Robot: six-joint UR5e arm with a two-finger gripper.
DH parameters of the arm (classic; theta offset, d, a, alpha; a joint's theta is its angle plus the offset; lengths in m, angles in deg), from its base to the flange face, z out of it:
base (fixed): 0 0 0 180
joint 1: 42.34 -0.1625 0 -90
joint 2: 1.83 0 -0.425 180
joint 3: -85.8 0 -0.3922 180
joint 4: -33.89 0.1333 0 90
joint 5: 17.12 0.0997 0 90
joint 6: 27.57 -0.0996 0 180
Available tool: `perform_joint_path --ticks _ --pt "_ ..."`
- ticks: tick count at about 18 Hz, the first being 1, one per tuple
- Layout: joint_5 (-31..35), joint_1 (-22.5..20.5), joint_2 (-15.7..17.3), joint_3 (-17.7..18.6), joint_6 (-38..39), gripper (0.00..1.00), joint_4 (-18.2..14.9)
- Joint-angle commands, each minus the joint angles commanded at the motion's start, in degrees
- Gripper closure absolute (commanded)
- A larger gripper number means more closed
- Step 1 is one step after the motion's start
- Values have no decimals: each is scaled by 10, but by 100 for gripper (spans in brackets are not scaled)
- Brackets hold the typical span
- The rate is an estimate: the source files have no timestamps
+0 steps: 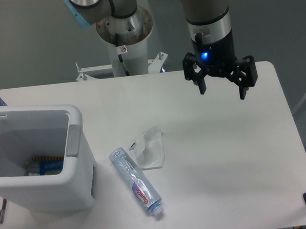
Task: Place the trash in the trash can
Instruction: 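Move the open gripper over the clear plastic bag and lower it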
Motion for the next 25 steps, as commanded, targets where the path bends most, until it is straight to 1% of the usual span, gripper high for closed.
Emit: perform_joint_path --ticks 5,11,13,15,19,20,22,25 --pt "2 3 0 3 4 0 4" --pt "0 4 6 41 4 0 7" --pt "-1 11 5 53 5 0 7" --pt "-1 19 6 74 5 0 17" --pt "0 39 6 136 30 0 87" --pt "-3 46 5 143 44 0 92" --pt "-7 67 -1 155 76 0 91" --pt "-8 88 -14 189 87 0 91"
